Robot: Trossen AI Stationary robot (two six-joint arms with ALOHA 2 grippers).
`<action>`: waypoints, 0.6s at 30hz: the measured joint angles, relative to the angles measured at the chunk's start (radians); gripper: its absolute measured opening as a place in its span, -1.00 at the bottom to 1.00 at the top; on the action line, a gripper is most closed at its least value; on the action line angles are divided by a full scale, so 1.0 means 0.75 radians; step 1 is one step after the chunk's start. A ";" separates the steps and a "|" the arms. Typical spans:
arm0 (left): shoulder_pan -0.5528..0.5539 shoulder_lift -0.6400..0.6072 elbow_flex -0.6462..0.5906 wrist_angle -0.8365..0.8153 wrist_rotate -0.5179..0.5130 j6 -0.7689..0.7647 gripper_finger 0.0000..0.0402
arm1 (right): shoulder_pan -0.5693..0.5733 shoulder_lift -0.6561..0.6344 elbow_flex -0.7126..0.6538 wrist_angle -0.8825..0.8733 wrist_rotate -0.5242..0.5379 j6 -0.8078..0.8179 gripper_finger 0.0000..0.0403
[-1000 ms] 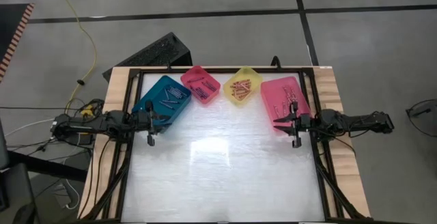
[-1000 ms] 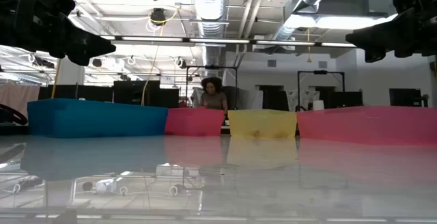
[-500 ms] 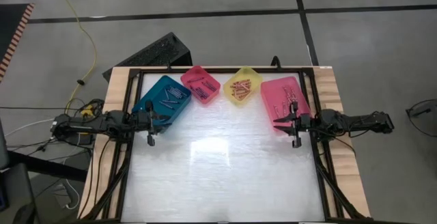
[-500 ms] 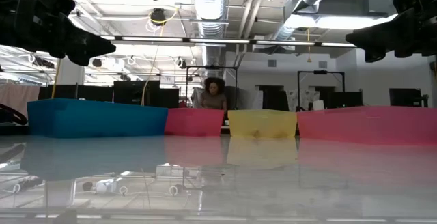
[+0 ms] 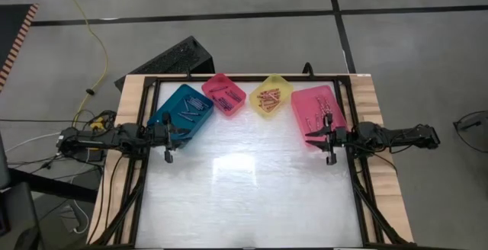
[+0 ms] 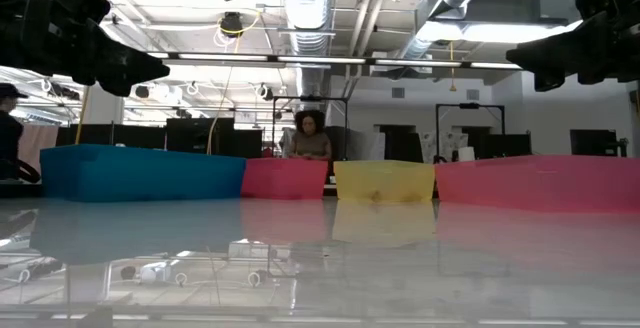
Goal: Sort crayons
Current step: Return to Home Position
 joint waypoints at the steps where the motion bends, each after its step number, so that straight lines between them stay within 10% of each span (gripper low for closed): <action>1: 0.000 0.000 0.000 0.000 0.000 0.001 -0.39 | 0.000 0.000 0.000 0.000 0.000 0.000 -0.44; 18: 0.000 0.001 0.000 0.000 0.000 0.013 -0.39 | 0.000 0.000 0.000 0.000 0.000 0.000 -0.44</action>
